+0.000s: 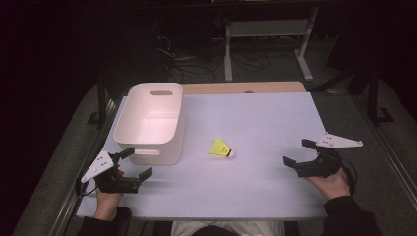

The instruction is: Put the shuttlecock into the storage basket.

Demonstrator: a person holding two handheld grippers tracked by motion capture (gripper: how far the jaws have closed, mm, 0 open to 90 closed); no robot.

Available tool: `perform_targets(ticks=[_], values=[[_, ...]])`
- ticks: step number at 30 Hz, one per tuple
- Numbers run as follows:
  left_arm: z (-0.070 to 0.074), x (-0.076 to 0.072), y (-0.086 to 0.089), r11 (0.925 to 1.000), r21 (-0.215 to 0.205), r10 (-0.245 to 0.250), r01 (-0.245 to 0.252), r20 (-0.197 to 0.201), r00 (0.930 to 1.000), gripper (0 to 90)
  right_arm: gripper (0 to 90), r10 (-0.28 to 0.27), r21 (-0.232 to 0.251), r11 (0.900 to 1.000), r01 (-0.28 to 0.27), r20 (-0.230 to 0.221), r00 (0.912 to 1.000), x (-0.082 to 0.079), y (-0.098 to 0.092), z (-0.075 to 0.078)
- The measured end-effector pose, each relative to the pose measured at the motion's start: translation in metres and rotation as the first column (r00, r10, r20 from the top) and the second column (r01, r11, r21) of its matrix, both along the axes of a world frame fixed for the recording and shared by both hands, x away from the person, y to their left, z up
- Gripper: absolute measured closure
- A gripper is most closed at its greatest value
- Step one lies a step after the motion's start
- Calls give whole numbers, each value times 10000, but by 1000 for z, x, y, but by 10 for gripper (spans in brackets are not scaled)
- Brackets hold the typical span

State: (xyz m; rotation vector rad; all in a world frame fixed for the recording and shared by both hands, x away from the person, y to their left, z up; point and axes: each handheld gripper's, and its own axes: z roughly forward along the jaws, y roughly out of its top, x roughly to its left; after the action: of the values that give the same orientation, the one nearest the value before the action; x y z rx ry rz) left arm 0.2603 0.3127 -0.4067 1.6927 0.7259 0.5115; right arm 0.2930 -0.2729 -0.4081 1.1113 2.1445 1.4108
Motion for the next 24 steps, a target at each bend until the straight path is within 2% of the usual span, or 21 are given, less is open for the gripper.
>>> perform_targets(ticks=[24], values=[[0,0,0,10000,9,-90,90,9,10000,0,0,158,-63,9999,-158,-91,9998,0,1,1]])
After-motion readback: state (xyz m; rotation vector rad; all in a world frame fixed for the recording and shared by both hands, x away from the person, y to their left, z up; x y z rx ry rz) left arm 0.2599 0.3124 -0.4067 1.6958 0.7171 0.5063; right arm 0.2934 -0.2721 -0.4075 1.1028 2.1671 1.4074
